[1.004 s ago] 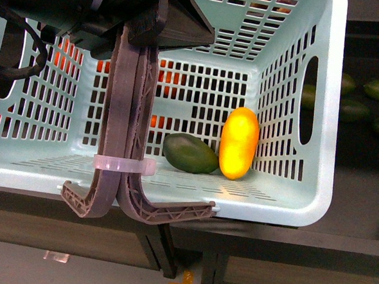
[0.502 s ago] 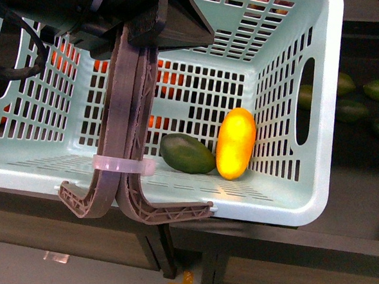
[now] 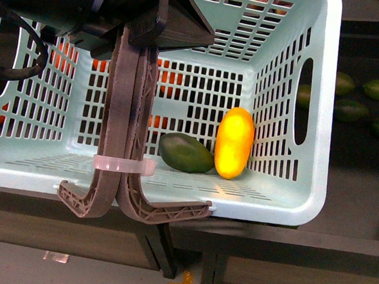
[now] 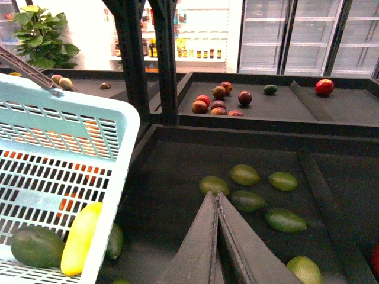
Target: Pick mango and avocado into basket
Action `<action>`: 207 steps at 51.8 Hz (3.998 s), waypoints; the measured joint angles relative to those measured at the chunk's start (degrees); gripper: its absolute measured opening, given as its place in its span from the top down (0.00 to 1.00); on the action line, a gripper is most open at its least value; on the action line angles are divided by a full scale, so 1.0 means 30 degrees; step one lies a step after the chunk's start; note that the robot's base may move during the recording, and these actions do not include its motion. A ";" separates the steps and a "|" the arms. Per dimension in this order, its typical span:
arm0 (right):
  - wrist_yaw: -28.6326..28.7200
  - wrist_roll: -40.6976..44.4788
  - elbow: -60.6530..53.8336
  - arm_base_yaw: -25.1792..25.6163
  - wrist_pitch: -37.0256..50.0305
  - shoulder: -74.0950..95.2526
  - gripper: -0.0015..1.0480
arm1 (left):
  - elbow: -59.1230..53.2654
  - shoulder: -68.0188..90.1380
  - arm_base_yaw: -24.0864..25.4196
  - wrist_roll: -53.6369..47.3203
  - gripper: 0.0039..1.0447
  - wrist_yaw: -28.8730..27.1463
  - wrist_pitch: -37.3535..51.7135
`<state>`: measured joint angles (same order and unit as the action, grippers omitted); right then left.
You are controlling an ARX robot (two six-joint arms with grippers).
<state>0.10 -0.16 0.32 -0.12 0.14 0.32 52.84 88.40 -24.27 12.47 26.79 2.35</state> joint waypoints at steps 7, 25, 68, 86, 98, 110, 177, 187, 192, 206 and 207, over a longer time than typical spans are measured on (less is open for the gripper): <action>0.0000 0.0000 0.0000 0.0000 0.0000 0.0000 0.98 | 0.0000 0.0000 0.0000 0.0007 0.95 0.0015 0.0000; 0.0000 0.0044 -0.0007 0.0000 0.0000 0.0000 0.71 | 0.0000 0.0000 0.0000 0.0015 0.95 0.0015 0.0000; 0.0007 0.0058 -0.0007 0.0000 -0.0080 -0.0029 0.07 | 0.0000 0.0029 -0.0022 0.0087 0.95 -0.0080 0.0000; 0.0015 0.0058 -0.0007 0.0000 -0.0095 -0.0022 0.07 | 0.0000 0.0029 0.0022 0.0029 0.95 0.0087 -0.0022; 0.0007 0.0058 0.0000 0.0000 -0.0087 -0.0029 0.07 | -0.0007 0.0036 -0.0029 0.0058 0.95 0.0073 -0.0022; 0.0007 0.0058 0.0000 0.0007 -0.0087 -0.0029 0.07 | -0.0007 0.0036 0.0007 0.0073 0.95 -0.0211 -0.0022; 0.0022 0.0058 -0.0007 0.0051 -0.0087 -0.0029 0.07 | 0.0109 0.0087 0.0095 -0.0328 0.95 0.0066 -0.0401; 0.0022 0.0058 -0.0007 0.0051 -0.0087 -0.0029 0.07 | 0.2892 0.2295 -0.0153 -0.3563 0.95 0.0627 -0.2994; 0.0029 0.0058 -0.0007 0.0051 -0.0087 -0.0029 0.07 | 0.4386 0.4197 -0.0525 -0.1392 0.95 -0.2135 -0.1530; 0.0007 0.0058 -0.0007 0.0051 -0.0087 -0.0029 0.07 | 1.0462 0.8313 -0.0175 1.0848 0.95 -1.0863 -0.1741; 0.0007 0.0058 -0.0007 0.0051 -0.0087 -0.0029 0.07 | 1.0972 0.8597 -0.0036 1.1934 0.95 -1.1475 -0.1960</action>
<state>0.12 0.01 0.30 0.03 -0.12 0.23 85.76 114.19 -24.38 48.27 -7.64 -3.53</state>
